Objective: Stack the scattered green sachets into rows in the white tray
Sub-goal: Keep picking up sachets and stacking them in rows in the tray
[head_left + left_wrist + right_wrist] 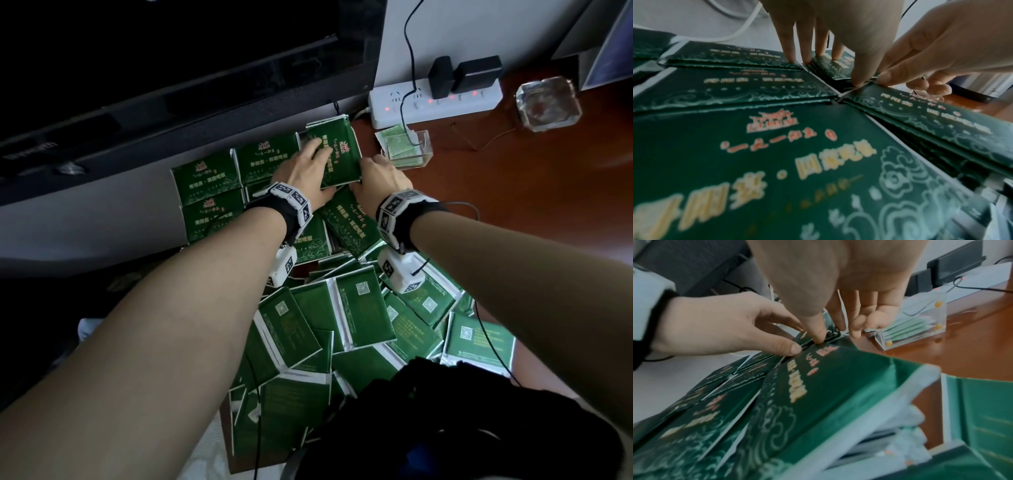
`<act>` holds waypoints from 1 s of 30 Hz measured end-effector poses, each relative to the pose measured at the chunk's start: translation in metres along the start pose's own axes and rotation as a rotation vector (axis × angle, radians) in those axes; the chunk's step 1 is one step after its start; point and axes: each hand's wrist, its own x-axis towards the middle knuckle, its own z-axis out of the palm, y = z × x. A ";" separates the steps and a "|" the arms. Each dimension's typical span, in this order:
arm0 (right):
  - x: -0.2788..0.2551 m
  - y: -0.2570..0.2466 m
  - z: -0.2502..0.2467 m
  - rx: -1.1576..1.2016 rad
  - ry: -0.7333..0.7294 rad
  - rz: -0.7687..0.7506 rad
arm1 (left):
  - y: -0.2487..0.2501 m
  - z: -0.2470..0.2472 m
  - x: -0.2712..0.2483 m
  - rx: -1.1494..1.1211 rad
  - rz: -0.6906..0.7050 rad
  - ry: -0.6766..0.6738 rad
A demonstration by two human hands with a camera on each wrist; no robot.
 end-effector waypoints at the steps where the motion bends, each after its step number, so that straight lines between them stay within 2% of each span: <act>1: -0.002 0.001 -0.001 -0.001 0.008 0.004 | 0.000 0.000 -0.001 0.002 0.002 0.017; 5: -0.010 0.006 -0.006 0.027 0.057 0.041 | 0.008 -0.010 -0.019 0.103 -0.013 0.110; 9: -0.017 0.013 -0.011 -0.039 -0.040 0.047 | 0.024 -0.008 -0.048 0.141 -0.061 0.221; 17: -0.033 0.007 -0.006 -0.123 -0.115 0.059 | 0.036 0.014 -0.087 0.193 -0.066 0.098; 30: -0.033 0.010 0.000 0.064 -0.110 0.213 | 0.032 0.012 -0.081 0.176 -0.076 0.104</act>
